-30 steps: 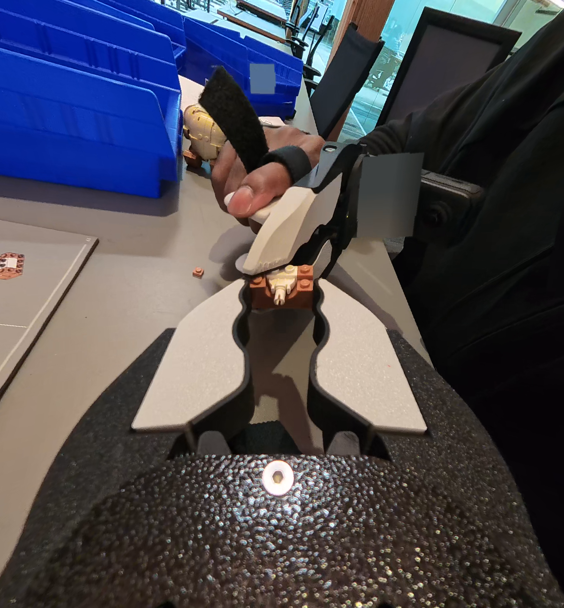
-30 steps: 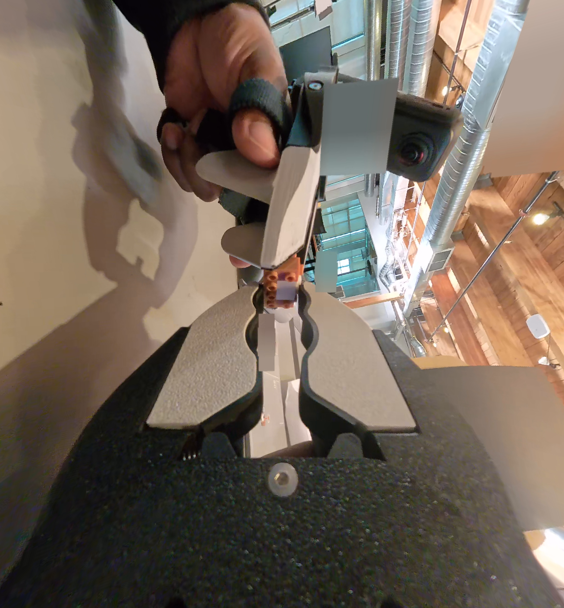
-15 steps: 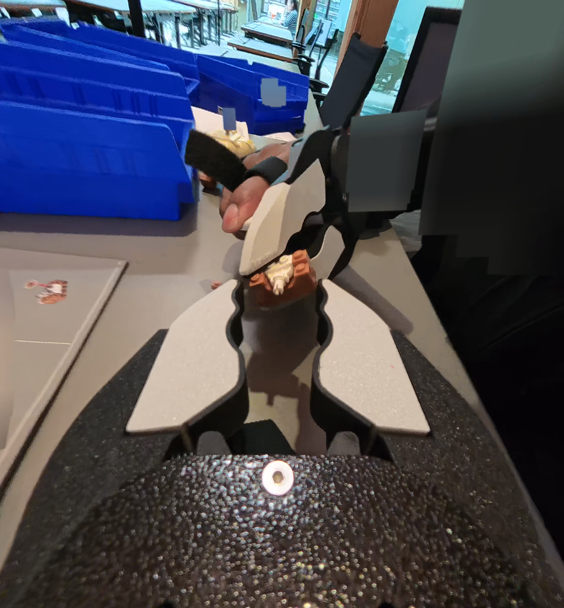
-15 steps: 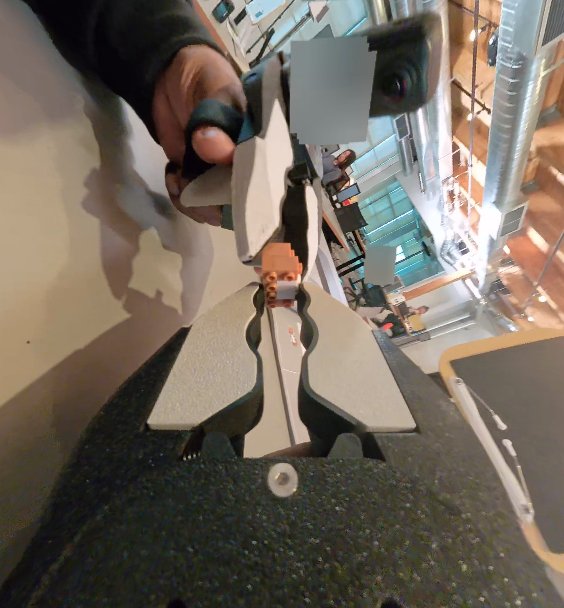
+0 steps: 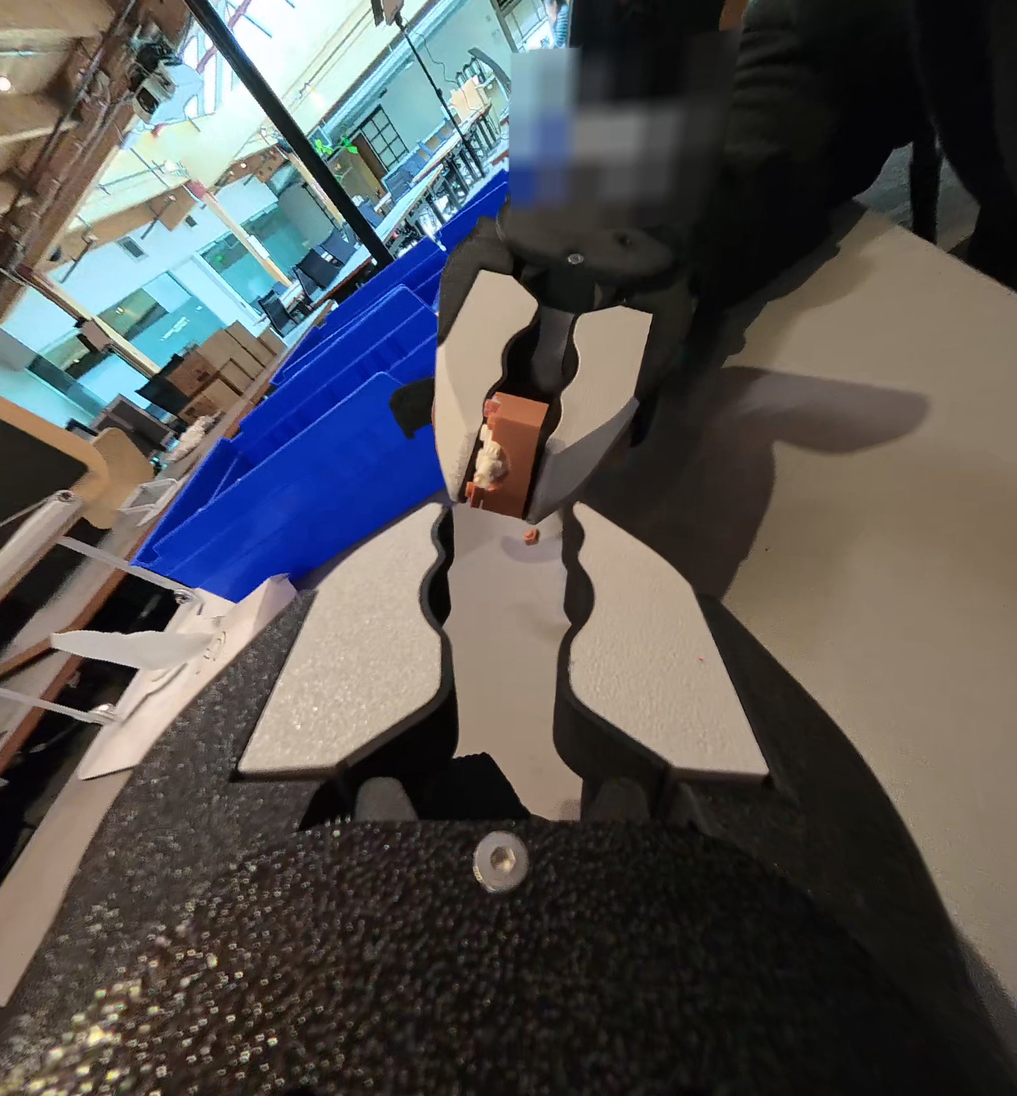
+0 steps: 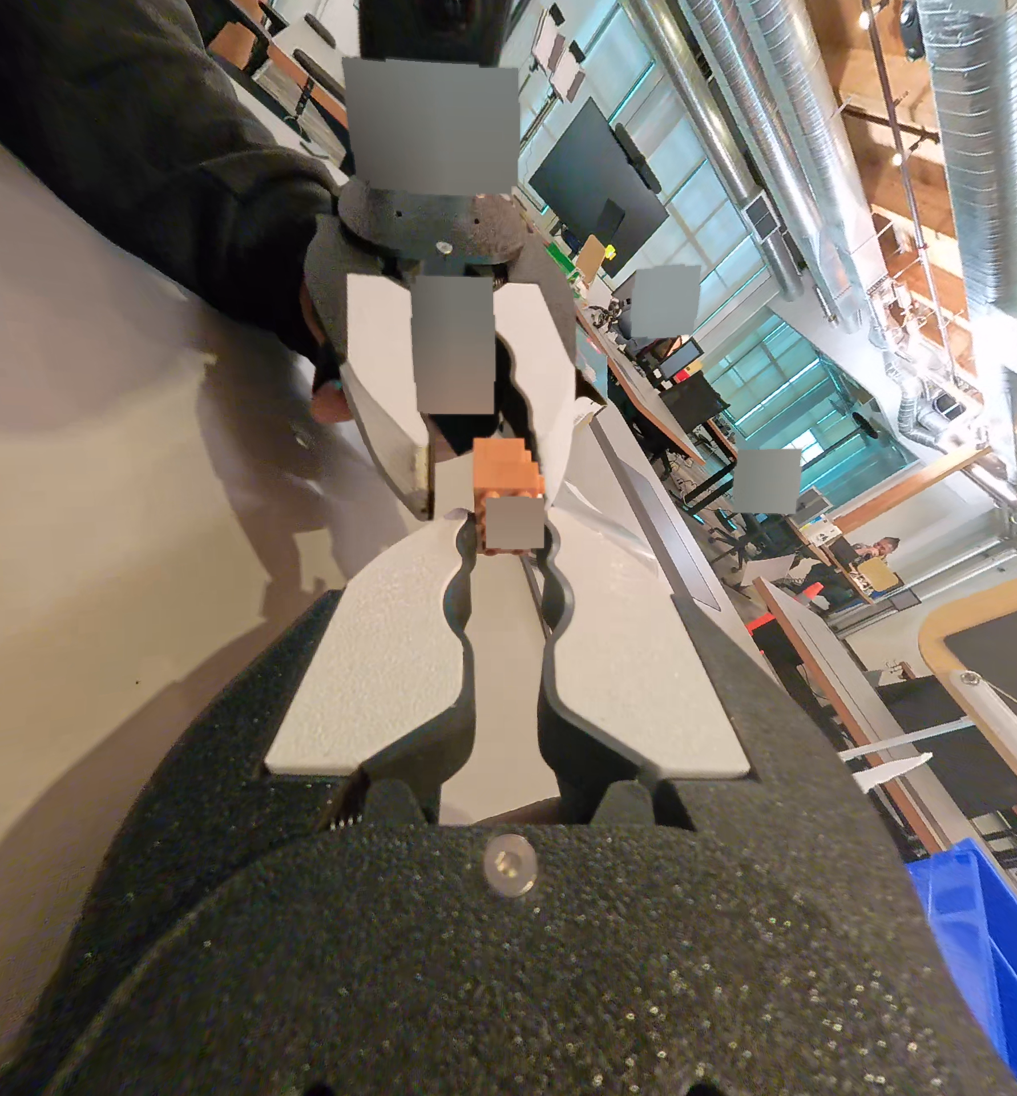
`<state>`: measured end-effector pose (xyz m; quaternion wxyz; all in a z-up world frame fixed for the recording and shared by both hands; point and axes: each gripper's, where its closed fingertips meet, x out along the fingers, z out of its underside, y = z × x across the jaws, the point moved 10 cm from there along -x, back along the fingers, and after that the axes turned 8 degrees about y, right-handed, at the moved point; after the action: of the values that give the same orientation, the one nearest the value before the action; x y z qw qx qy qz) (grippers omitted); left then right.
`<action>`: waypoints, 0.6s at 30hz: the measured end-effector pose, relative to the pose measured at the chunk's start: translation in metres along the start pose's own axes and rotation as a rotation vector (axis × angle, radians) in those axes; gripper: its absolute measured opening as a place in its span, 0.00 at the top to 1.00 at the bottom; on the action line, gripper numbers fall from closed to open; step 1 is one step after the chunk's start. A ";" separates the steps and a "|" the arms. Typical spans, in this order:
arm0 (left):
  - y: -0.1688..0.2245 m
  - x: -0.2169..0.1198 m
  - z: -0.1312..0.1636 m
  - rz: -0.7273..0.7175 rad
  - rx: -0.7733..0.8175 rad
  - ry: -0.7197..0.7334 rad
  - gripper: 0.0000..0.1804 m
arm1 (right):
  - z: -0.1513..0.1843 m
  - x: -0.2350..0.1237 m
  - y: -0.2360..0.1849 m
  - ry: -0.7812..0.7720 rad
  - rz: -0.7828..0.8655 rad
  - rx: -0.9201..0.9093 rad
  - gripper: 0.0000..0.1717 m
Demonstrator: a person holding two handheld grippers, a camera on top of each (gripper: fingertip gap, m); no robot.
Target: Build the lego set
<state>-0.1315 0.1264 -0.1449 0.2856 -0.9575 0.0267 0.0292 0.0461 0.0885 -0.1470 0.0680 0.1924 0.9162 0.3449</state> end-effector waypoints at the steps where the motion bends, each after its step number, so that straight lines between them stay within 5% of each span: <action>1: 0.001 0.000 0.000 -0.004 0.014 0.006 0.82 | 0.000 0.000 0.000 -0.001 0.001 0.000 0.89; 18: 0.006 0.001 0.002 0.023 0.005 0.038 0.85 | -0.001 0.001 -0.006 -0.014 -0.037 -0.063 0.89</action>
<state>-0.1308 0.1220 -0.1496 0.2872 -0.9568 0.0434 0.0141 0.0426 0.0839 -0.1502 0.0866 0.1757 0.9078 0.3708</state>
